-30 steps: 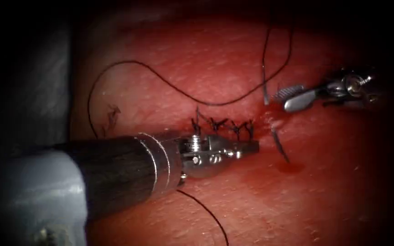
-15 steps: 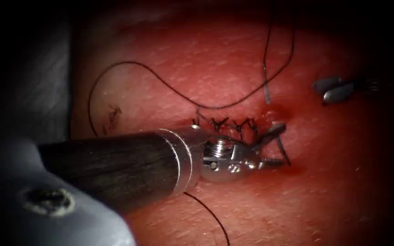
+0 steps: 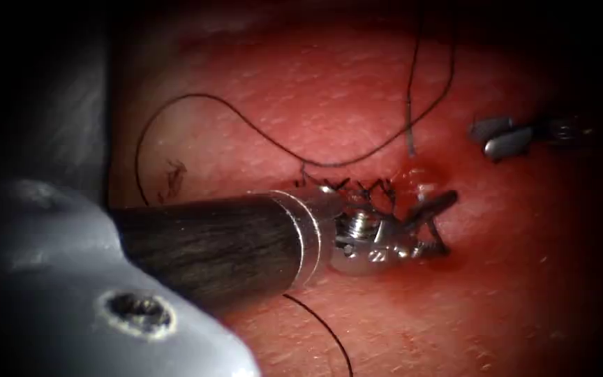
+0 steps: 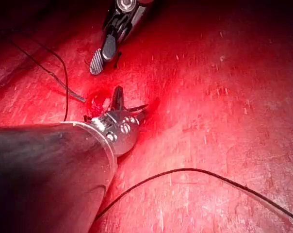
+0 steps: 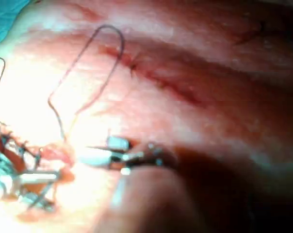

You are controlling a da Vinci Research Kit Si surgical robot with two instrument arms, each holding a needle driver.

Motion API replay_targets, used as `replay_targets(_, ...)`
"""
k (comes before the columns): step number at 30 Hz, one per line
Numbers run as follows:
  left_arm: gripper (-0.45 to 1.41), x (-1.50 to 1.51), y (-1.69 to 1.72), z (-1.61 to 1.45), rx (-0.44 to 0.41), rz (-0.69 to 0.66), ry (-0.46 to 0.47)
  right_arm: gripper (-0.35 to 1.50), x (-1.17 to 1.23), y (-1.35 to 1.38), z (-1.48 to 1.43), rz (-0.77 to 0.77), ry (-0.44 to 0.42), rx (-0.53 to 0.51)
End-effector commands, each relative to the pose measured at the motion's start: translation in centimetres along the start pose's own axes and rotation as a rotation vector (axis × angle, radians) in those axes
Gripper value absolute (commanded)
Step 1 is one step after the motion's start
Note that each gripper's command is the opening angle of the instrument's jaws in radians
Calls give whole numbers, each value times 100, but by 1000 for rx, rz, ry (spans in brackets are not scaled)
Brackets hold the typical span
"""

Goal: Wound Closure

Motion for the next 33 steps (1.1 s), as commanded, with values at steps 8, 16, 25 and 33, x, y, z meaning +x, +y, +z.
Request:
replay_targets(8, -45, 7, 9, -2, 7, -133, -17, 83, -11, -2, 11, -33, 1, 0)
replay_targets(16, -45, 27, 1, -15, -58, -501, 68, 74, -16, -10, 15, -56, 4, -3)
replay_targets(25, -45, 44, -3, -25, -194, -790, 182, 66, -24, -16, 18, -59, 4, -4)
replay_targets(33, -45, 65, -10, -40, -268, -934, 261, 54, -36, -12, 23, -72, 7, -10)
